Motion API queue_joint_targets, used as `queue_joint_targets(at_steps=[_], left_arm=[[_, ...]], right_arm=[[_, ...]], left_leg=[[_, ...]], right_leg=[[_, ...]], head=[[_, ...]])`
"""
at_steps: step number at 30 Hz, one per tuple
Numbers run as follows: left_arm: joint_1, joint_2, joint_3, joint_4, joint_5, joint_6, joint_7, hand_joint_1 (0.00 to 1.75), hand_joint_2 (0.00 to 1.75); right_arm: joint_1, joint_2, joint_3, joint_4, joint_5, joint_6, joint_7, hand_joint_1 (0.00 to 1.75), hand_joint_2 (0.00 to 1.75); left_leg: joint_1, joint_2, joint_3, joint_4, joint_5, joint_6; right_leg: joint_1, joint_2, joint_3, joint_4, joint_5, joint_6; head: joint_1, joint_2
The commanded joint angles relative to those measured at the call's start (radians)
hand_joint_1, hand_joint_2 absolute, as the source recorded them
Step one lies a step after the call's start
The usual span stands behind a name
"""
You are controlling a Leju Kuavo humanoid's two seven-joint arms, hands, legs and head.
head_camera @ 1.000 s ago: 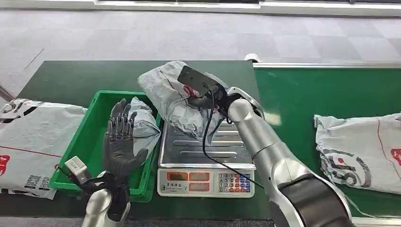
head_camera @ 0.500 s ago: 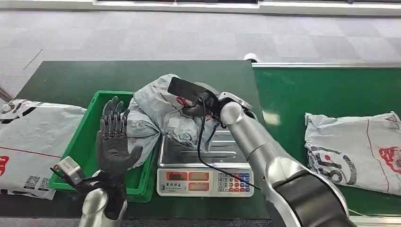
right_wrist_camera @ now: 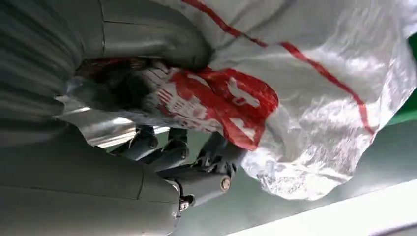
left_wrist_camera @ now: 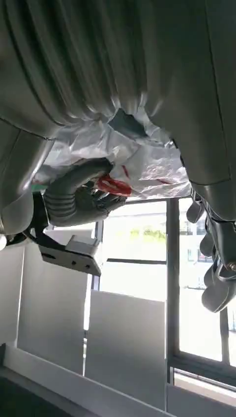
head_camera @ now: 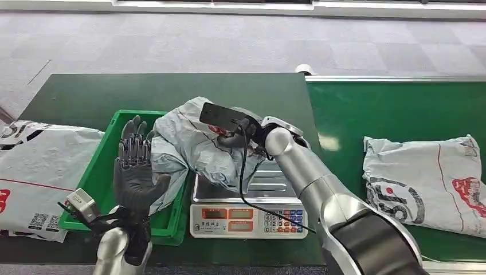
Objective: Moved the parcel from conveyor to table for the left to box.
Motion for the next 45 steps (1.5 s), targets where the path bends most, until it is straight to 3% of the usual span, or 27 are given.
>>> queue_joint_targets(at_steps=[1,7,14,27,29,32,36,37,39,41,42,44,45], left_arm=[[-0.043,-0.001,0.037,-0.004,-0.058,0.006,0.015,0.0,1.75],[-0.096,0.02,0.025,-0.001,-0.115,0.04,0.023,0.0,1.75],[-0.187,0.051,-0.019,0.071,-0.208,0.214,0.068,0.0,1.75],[-0.181,0.063,-0.035,0.065,-0.197,0.228,0.066,0.0,1.75],[-0.194,0.068,-0.046,0.081,-0.225,0.295,0.104,0.0,1.75],[-0.193,0.084,-0.071,0.072,-0.288,0.394,0.166,0.0,1.75],[-0.18,0.102,-0.143,0.072,-0.54,0.443,0.314,0.0,1.75],[-0.209,0.082,-0.171,0.109,-0.598,0.456,0.355,0.0,1.75],[-0.247,0.07,-0.2,0.169,-0.649,0.477,0.399,0.0,1.75],[-0.27,0.074,-0.23,0.22,-0.72,0.442,0.463,0.0,1.75],[-0.289,0.067,-0.248,0.268,-0.77,0.413,0.504,0.0,1.75],[-0.363,0.044,-0.306,0.427,-0.886,0.305,0.59,0.0,1.75],[-0.393,0.023,-0.317,0.494,-0.903,0.3,0.593,0.0,1.75]], right_arm=[[0.013,-0.062,0.122,-0.092,-0.067,0.104,-0.04,0.0,1.75],[0.028,-0.073,0.14,-0.143,-0.109,0.128,-0.062,0.0,1.75],[0.066,-0.095,0.151,-0.276,-0.132,0.067,-0.044,0.0,1.75],[0.078,-0.101,0.151,-0.301,-0.132,0.061,-0.033,0.0,1.75],[0.114,-0.112,0.132,-0.381,-0.128,0.004,-0.026,0.0,1.75],[0.189,-0.134,0.115,-0.559,-0.037,-0.124,0.069,0.0,1.75],[0.386,-0.15,-0.014,-0.849,0.029,-0.301,0.158,0.0,1.75],[0.46,-0.194,-0.046,-0.935,0.025,-0.279,0.149,0.0,1.75],[0.522,-0.203,-0.105,-0.995,0.051,-0.292,0.117,0.0,1.75],[0.557,-0.166,-0.167,-1.049,0.092,-0.463,0.05,0.0,1.75],[0.579,-0.155,-0.19,-1.092,0.118,-0.605,0.003,0.0,0.0],[0.631,-0.13,-0.24,-1.181,0.086,-1.018,-0.199,0.0,0.0],[0.656,-0.081,-0.31,-1.234,0.066,-1.018,-0.3,0.0,1.75]], left_leg=[[0.001,-0.001,0.0,-0.001,0.001,0.0],[0.001,-0.001,-0.001,0.0,0.001,0.0],[0.001,-0.002,-0.001,-0.001,0.001,0.0],[0.0,0.0,0.0,0.0,0.001,0.0],[0.0,-0.001,0.0,-0.001,0.001,0.0],[0.001,-0.003,0.0,-0.001,0.001,0.0],[0.001,-0.004,0.0,-0.001,0.001,0.0],[0.001,-0.006,0.002,-0.003,0.001,0.0],[0.002,-0.011,0.002,-0.003,0.002,0.0],[0.002,-0.016,0.001,-0.002,0.002,0.001],[0.001,-0.01,0.0,0.0,0.001,0.001],[0.001,-0.011,-0.002,-0.001,0.002,0.001],[0.0,-0.01,-0.003,0.0,0.001,0.001]], right_leg=[[0.001,-0.001,0.001,-0.002,0.001,-0.001],[0.001,-0.001,0.0,-0.001,0.001,-0.001],[0.001,-0.003,0.0,-0.001,0.001,-0.001],[0.001,0.0,0.001,-0.001,0.001,-0.001],[0.001,-0.001,0.0,-0.001,0.0,-0.001],[0.001,-0.003,0.001,-0.002,0.001,-0.001],[0.001,-0.003,0.002,-0.002,0.0,-0.001],[0.002,-0.005,0.004,-0.004,0.0,-0.001],[0.002,-0.011,0.006,-0.005,-0.001,0.0],[0.002,-0.016,0.006,-0.006,-0.002,0.0],[0.001,-0.01,0.002,-0.003,-0.001,0.0],[0.001,-0.011,0.003,-0.005,-0.001,0.0],[0.0,-0.01,0.001,-0.003,-0.001,0.0]], head=[[0.0,0.0],[0.0,0.0],[0.0,0.0],[0.0,0.0],[0.0,0.0],[0.0,0.0],[0.0,0.0],[0.0,0.0],[0.0,0.0],[-0.001,0.0],[0.0,0.0],[0.0,0.0],[0.0,0.0]])
